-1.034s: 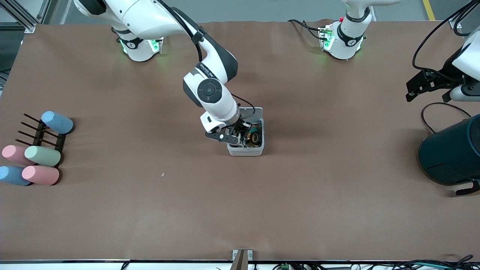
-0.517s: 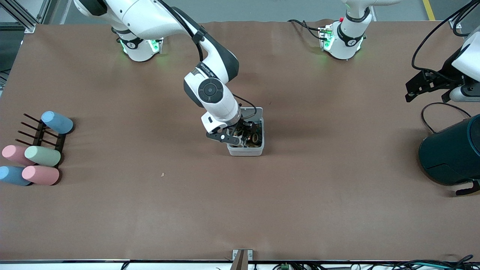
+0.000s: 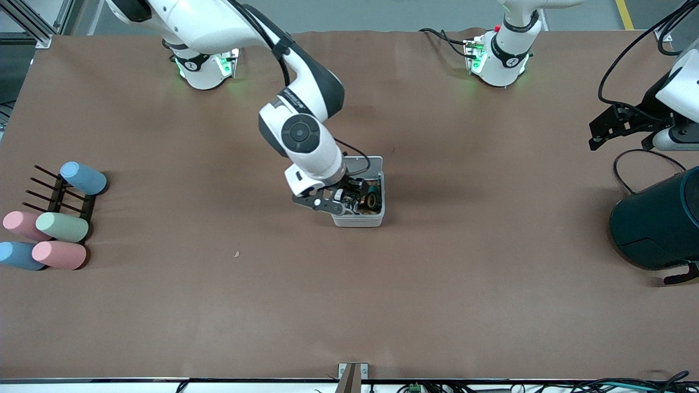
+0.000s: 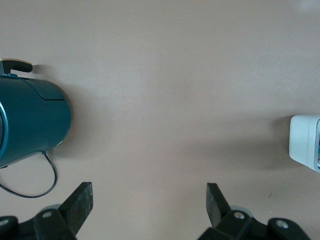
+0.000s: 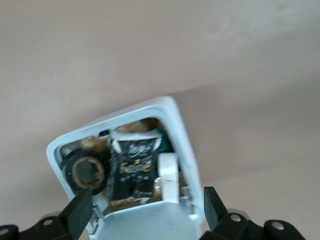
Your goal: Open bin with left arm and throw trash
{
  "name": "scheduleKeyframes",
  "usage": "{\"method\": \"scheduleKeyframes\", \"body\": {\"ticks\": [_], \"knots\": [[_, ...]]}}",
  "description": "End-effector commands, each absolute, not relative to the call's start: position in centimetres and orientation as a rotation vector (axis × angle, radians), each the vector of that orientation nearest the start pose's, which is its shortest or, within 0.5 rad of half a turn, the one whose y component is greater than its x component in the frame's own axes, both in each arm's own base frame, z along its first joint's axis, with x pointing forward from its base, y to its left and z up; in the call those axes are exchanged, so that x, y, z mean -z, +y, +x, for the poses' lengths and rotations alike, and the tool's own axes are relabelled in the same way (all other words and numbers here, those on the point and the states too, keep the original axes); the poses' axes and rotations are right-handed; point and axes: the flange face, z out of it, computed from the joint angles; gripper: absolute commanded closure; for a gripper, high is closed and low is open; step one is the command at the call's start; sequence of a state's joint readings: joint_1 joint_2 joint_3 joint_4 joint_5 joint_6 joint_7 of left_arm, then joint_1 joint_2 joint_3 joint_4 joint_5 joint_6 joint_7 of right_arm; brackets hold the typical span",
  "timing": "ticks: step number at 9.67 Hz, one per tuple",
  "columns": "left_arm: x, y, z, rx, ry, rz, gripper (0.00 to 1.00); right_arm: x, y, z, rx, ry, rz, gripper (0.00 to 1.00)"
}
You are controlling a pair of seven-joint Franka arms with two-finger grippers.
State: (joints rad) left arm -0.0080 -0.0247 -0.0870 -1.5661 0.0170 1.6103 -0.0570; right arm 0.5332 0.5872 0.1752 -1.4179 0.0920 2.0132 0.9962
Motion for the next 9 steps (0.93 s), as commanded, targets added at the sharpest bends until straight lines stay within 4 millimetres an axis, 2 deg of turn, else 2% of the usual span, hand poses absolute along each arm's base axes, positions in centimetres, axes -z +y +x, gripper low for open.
{"method": "scheduleKeyframes", "body": {"ticks": [1,2,4,5,7,8,9], "knots": [[-64.8,-5.4,55.2,0.126,0.043,-3.136,0.0,-43.3,35.1,58.5,-0.215,0.704,-2.964,0.02],[-64.7,-5.4,55.1,0.116,0.041,-3.136,0.0,-45.9,30.4,59.7,-0.205,0.712,-2.964,0.02],[-64.7,-5.3,55.1,0.111,0.041,-3.136,0.0,-50.4,19.3,60.5,-0.252,0.642,-3.001,0.02],[-64.8,-5.3,55.1,0.114,0.043,-3.132,0.0,-52.8,13.6,60.0,-0.284,0.508,-3.024,0.02],[-64.7,-5.3,55.1,0.112,0.046,-3.13,0.0,-58.4,3.7,56.9,-0.33,0.283,-3.034,0.01],[-64.7,-5.3,55.1,0.11,0.048,-3.13,0.0,-60.5,0.5,55.4,-0.323,0.202,-3.032,0.01],[-64.7,-5.3,55.1,0.109,0.048,-3.132,0.0,-62.1,-1.1,54.2,-0.293,0.123,-3.036,0.01]]}}
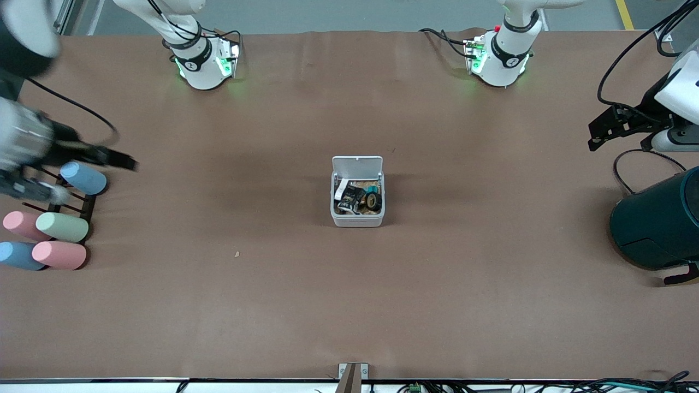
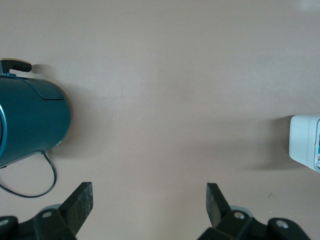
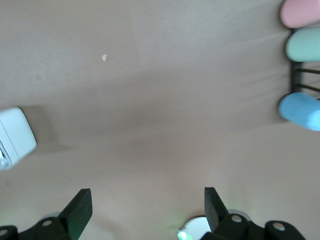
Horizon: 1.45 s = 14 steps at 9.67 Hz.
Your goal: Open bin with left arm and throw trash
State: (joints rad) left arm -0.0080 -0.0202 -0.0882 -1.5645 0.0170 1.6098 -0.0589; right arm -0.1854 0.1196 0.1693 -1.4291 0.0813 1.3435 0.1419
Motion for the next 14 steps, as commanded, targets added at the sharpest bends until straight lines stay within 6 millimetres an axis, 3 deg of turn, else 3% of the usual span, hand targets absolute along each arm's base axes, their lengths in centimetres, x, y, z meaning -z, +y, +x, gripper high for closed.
{"method": "scheduleKeyframes", "body": {"ticks": [1,2,6,10,14], "knots": [[-64.6,-5.3,55.2,0.107,0.048,-3.132,0.0,-63.5,-1.2,53.3,-0.26,0.096,-3.044,0.01],[-64.6,-5.4,55.2,0.107,0.048,-3.13,0.0,-64.3,-0.5,52.7,-0.243,0.102,-3.052,0.01],[-64.6,-5.6,55.2,0.107,0.048,-3.132,0.0,-64.4,3.7,52.4,-0.262,0.121,-3.081,0.01],[-64.5,-5.6,55.1,0.105,0.05,-3.133,0.0,-64.6,1.2,52.9,-0.233,0.186,-3.11,0.01],[-64.2,-5.9,55.2,0.09,0.06,-3.132,0.0,-64.6,0.9,53.0,-0.232,0.195,-3.121,0.01]]}}
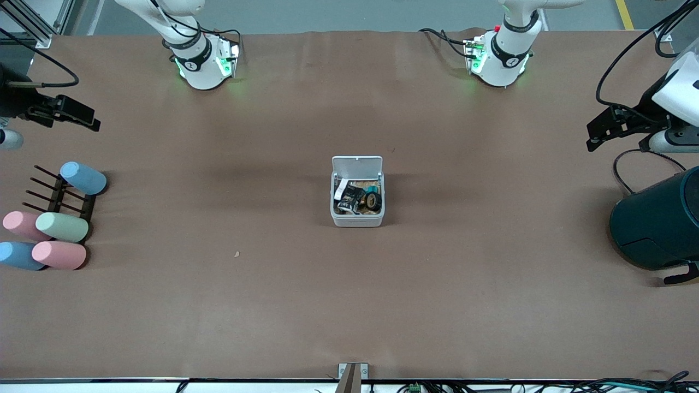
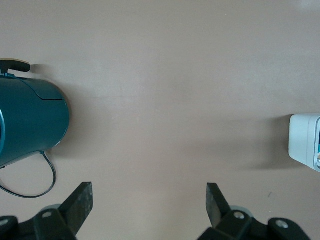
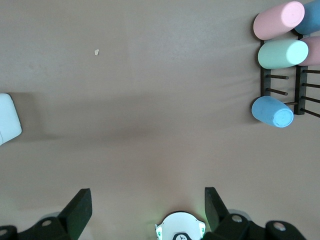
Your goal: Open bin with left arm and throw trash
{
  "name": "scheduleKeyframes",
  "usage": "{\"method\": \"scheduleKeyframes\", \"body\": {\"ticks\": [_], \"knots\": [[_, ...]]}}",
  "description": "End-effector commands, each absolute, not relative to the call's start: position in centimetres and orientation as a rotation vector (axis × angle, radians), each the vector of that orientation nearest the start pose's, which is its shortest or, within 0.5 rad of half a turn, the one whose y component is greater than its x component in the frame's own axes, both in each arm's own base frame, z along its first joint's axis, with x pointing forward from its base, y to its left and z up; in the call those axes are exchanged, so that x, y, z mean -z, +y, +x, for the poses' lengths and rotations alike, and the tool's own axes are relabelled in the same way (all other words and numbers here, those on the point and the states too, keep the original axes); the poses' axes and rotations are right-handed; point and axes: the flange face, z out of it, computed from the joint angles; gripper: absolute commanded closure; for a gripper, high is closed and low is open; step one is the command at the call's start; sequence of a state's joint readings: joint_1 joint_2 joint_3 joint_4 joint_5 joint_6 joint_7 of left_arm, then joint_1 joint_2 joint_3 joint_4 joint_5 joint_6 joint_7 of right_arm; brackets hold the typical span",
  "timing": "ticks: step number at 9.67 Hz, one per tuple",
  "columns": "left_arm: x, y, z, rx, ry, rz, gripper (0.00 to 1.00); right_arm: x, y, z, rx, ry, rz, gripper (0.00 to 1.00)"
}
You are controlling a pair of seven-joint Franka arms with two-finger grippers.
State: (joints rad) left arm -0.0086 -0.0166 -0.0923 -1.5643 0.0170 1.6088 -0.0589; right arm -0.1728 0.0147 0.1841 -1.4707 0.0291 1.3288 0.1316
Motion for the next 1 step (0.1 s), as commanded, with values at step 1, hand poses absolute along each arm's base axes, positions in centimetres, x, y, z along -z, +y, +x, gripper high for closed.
{"method": "scheduleKeyframes", "body": {"ticks": [1], "knots": [[-64.2,-6.0,55.21,0.091,0.062,-3.13,0.0,-64.6,0.87,52.98,-0.23,0.197,-3.12,0.01]]}}
